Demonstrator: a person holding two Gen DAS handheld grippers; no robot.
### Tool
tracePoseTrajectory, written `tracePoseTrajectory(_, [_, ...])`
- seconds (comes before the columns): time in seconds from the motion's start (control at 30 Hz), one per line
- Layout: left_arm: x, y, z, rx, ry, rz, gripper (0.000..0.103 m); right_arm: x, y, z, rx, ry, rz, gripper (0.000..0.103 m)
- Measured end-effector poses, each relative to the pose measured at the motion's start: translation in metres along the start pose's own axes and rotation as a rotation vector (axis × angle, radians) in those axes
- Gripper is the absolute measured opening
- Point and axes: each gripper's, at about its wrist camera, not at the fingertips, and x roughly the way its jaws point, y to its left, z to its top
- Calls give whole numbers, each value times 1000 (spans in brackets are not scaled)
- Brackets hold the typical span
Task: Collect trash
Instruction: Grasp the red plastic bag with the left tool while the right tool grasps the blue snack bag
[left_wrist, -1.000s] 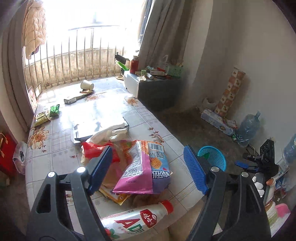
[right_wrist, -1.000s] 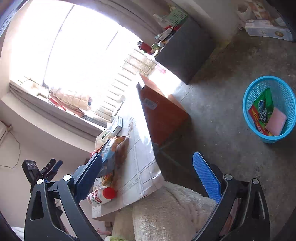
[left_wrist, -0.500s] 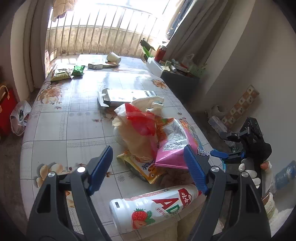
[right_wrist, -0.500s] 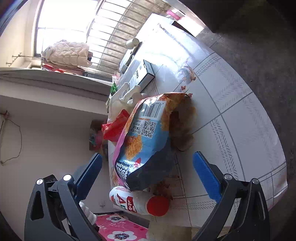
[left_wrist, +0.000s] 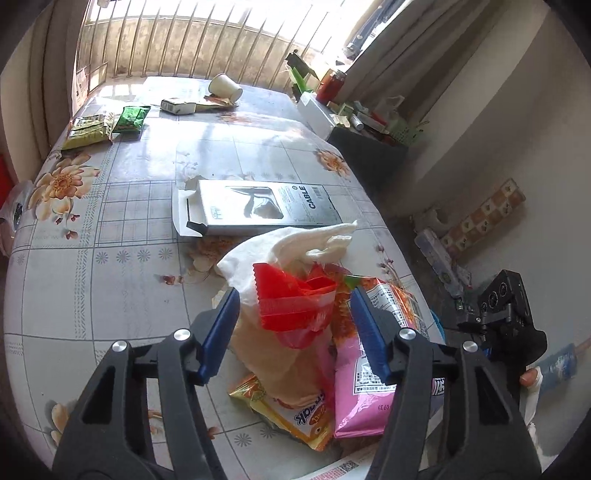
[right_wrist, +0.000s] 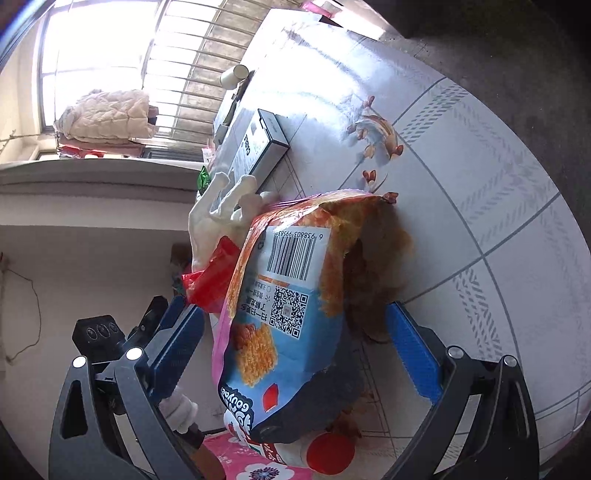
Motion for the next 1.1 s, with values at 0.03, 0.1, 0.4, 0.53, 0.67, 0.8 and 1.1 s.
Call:
tracePoseTrajectory(0.03, [4,-2,0,16,3,19,54,4,2,2,-7,3,-5,95])
tracePoseTrajectory(0.1, [12,-7,-2,48,13,59,50,5,3,-2,-17,6,-9,95])
tracePoseTrajectory(0.4, [19,-11,-7,99,12,100,26,16,2,-2,-15,42,-14,81])
tracePoseTrajectory(0.53, [15,-9,-6,105,-2,109,8,15,-1,-3,-2,46,-3,69])
tracePoseTrajectory(0.67, [10,-7,-6,102,-16,101,3,14,-5,0,14,39,14,58])
tracePoseTrajectory(0.8, [1,-6,-6,97,-37,86,1,7,-12,0,37,32,42,43])
tracePoseTrajectory(1.1, [-33,-3,-5,84,-122,38,1,-8,-19,1,67,8,129,13])
